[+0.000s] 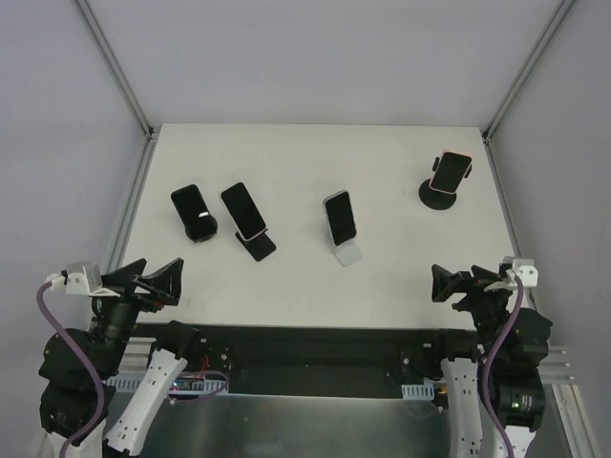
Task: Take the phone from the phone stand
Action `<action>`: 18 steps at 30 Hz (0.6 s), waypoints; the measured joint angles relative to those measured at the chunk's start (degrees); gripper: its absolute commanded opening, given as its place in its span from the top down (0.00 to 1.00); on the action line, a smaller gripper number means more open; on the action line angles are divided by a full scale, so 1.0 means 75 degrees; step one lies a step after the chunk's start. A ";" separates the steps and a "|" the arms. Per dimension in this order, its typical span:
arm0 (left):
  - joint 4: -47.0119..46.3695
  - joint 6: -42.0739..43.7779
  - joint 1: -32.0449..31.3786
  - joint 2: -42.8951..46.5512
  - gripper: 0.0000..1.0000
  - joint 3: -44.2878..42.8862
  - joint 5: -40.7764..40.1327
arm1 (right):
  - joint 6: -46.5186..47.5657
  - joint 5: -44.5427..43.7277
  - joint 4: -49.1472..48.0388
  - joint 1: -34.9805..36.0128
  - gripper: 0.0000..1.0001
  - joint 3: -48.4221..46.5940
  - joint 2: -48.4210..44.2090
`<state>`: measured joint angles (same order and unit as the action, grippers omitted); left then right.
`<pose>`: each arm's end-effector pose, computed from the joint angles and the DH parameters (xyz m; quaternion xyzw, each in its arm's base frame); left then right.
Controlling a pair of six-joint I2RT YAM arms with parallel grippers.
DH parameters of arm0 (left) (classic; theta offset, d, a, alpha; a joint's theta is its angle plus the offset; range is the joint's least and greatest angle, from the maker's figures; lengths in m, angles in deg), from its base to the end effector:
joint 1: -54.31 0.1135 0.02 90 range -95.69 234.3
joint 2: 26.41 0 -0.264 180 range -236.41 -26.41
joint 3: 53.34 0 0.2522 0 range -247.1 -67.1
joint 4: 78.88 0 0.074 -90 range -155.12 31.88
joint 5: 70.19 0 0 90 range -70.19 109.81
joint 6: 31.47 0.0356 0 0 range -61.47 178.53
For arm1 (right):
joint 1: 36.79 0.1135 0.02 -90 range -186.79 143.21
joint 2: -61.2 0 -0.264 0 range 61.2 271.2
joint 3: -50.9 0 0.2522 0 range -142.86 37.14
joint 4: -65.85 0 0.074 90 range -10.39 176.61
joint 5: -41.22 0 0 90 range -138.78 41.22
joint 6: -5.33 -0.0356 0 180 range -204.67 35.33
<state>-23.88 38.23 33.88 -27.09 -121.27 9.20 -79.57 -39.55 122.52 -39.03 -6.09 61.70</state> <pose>-0.0351 0.0201 0.3723 -0.0713 0.6250 -0.2154 0.7469 0.0046 0.0055 0.3257 -0.0744 0.7043 0.0118 0.7059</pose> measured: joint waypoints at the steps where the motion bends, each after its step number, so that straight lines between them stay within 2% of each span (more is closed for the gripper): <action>1: 0.0003 -0.0006 0.0000 0.0000 0.01 0.0020 0.0006 | -0.0015 -0.0015 0.0009 0.0000 0.04 0.0000 0.0000; 12: 0.0006 -0.0399 0.0000 -0.0082 0.01 0.0495 0.0373 | -0.0204 -0.0029 0.0402 0.0000 0.04 -0.0050 0.0038; 18: 0.0032 -0.0688 0.0000 -0.0644 0.01 0.0831 0.0609 | -0.0178 0.0487 0.0434 -0.0003 0.04 -0.0125 0.0927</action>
<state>-23.64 33.07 33.88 -31.92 -115.04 13.77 -80.90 -35.90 125.78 -39.05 -7.03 68.65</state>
